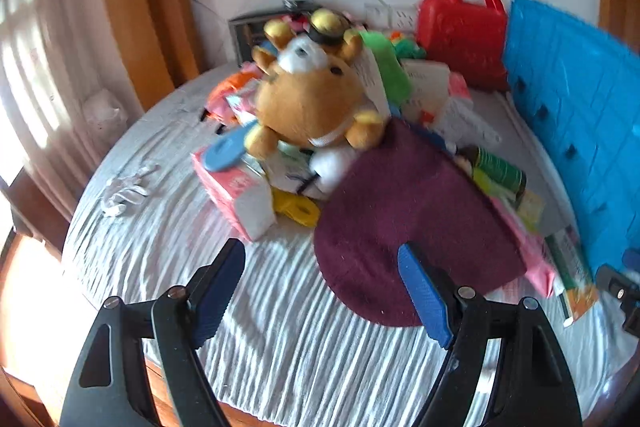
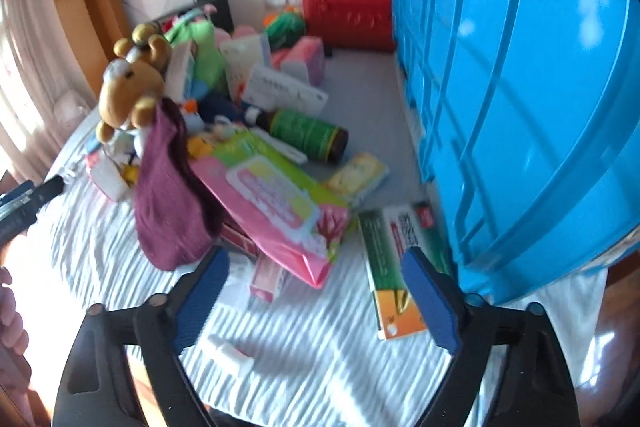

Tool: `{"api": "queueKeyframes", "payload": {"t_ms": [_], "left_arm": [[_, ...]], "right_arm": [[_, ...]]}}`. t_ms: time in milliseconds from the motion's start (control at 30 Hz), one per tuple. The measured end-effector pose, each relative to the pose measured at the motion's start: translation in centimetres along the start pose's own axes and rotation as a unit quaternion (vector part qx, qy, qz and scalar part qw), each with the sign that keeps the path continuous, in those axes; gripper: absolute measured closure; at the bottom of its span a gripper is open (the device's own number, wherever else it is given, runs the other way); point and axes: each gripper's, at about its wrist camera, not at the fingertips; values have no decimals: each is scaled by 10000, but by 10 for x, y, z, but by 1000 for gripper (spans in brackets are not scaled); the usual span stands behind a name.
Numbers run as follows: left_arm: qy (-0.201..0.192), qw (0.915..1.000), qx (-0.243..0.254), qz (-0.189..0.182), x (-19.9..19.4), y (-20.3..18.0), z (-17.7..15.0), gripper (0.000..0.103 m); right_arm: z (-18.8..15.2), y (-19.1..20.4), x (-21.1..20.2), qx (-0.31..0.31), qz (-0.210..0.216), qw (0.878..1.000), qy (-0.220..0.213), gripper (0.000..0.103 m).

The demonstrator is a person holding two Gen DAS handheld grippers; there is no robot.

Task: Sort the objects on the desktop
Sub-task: 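Move both grippers back to the pile on the table, then grasp the maroon cloth with the left gripper while the right grasps the white pill bottle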

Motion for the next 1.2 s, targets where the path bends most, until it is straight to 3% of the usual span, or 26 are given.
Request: {"api": "queueKeyframes", "payload": {"t_ms": [133, 200, 300, 400, 467, 600, 700, 733, 800, 867, 1033, 1200], "left_arm": [[388, 9985, 283, -277, 38, -14, -10, 24], [537, 9963, 315, -587, 50, -20, -13, 24], [515, 9917, 492, -1069, 52, -37, -14, 24], [487, 9862, 871, -1324, 52, -64, -17, 24], [497, 9827, 1117, -1392, 56, -80, -22, 24], [564, 9772, 1520, -1370, 69, -106, -35, 24], [301, 9792, 1638, -1156, 80, -115, -34, 22], [284, 9799, 1619, -1133, 83, -115, -32, 24], [302, 9815, 1462, -1198, 91, -107, -25, 37], [322, 9828, 1362, -1201, 97, -93, -21, 59], [392, 9908, 942, -889, 112, -35, -17, 69], [372, 9928, 877, -732, 113, 0, -26, 69]], "right_arm": [[-9, 1, 17, 237, -174, 9994, 203, 17], [-15, 1, 22, 374, -230, 9986, 309, 17], [-25, 3, 27, 527, -405, 9968, 437, 17], [-32, 3, 27, 673, -401, 9956, 506, 12], [-37, 3, 26, 726, -442, 9950, 533, 6], [-46, 1, 29, 889, -510, 9929, 604, 5], [-55, 4, 35, 951, -508, 9916, 722, 5], [-59, 6, 38, 944, -477, 9914, 774, 4], [-66, 13, 46, 931, -358, 9909, 901, 4], [-72, 21, 54, 896, -234, 9907, 997, 4], [-84, 45, 75, 752, 27, 9893, 1250, 4], [-95, 60, 92, 609, -54, 9873, 1467, 5]]}}
Point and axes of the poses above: each gripper's, at about its wrist camera, not at the fingertips, and x roughly the way its jaws point, y to its left, z to its top, and after that the axes turned 7 degrees about z, right-handed
